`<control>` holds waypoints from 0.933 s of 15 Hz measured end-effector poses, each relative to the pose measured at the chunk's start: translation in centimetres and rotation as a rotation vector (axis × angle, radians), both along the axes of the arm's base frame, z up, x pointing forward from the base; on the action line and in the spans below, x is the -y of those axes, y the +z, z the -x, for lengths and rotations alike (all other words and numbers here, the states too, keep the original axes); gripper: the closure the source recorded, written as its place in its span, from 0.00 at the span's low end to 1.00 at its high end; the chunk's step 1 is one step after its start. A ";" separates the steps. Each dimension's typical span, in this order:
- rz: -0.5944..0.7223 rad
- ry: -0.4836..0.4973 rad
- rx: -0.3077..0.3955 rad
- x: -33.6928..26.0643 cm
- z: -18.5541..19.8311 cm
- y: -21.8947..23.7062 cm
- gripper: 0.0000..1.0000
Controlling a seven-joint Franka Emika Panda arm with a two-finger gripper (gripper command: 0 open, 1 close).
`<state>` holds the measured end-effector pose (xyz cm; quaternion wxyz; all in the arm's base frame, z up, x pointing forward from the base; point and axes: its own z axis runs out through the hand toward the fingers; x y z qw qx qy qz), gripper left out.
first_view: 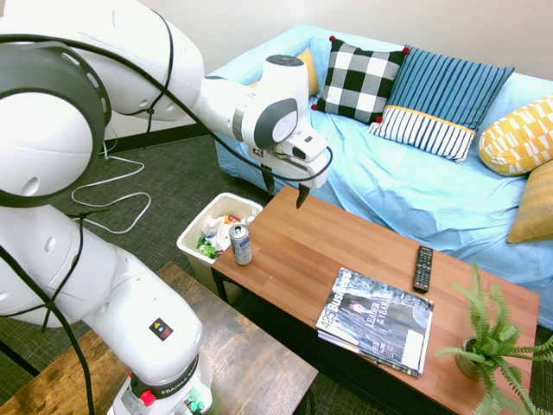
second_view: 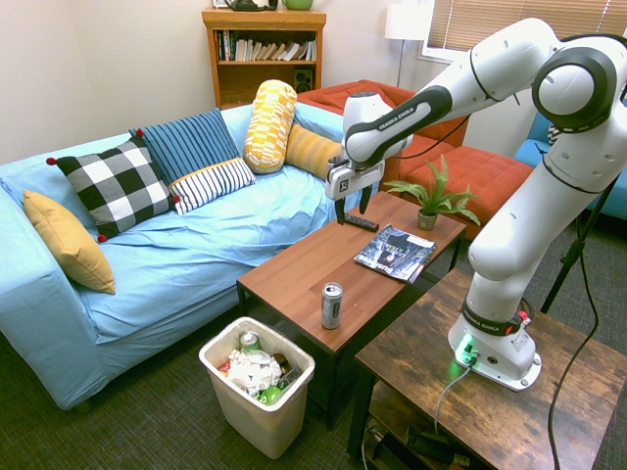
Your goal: Throw the can in the trash bin
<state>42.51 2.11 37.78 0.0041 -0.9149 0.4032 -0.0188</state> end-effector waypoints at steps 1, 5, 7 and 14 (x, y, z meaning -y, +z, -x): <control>0.000 0.000 0.001 0.0 -0.1 0.0 0.00; -0.005 0.032 0.026 -2.0 -0.5 -0.6 0.00; -0.012 0.056 0.026 -4.5 -0.1 -1.4 0.00; 0.023 0.099 -0.034 -13.1 4.6 -7.5 0.00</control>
